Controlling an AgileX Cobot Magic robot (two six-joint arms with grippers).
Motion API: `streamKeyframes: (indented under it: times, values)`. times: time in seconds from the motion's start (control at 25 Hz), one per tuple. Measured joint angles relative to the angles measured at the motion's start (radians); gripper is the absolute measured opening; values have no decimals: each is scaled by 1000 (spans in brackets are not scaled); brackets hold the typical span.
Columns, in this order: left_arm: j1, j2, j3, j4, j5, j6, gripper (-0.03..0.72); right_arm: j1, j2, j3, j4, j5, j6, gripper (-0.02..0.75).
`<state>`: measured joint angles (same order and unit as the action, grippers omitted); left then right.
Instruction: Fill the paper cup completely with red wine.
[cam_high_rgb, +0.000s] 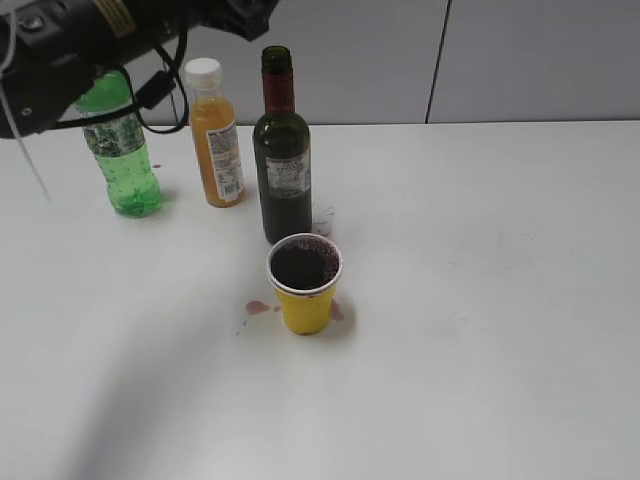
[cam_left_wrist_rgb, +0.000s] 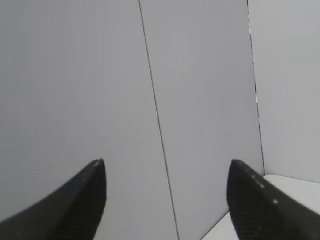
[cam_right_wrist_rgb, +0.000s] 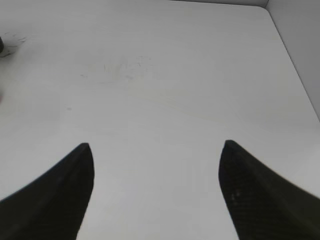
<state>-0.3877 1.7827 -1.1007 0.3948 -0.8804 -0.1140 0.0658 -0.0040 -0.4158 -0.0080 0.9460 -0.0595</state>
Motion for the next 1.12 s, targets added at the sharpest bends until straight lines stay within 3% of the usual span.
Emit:
streamKeyframes:
  times: [0.32, 0.68, 0.84, 1.12]
  values:
    - [0, -215, 0, 48, 430, 0, 570, 0, 0, 0, 0, 0, 0, 589]
    - [0, -407, 0, 49, 1155, 0, 570, 0, 0, 0, 0, 0, 1, 589]
    - [0, -465, 0, -23, 1482, 52, 570, 0, 0, 0, 0, 0, 1, 589]
    - [3, -529, 0, -279, 1857, 211, 570, 0, 0, 0, 0, 0, 0, 589]
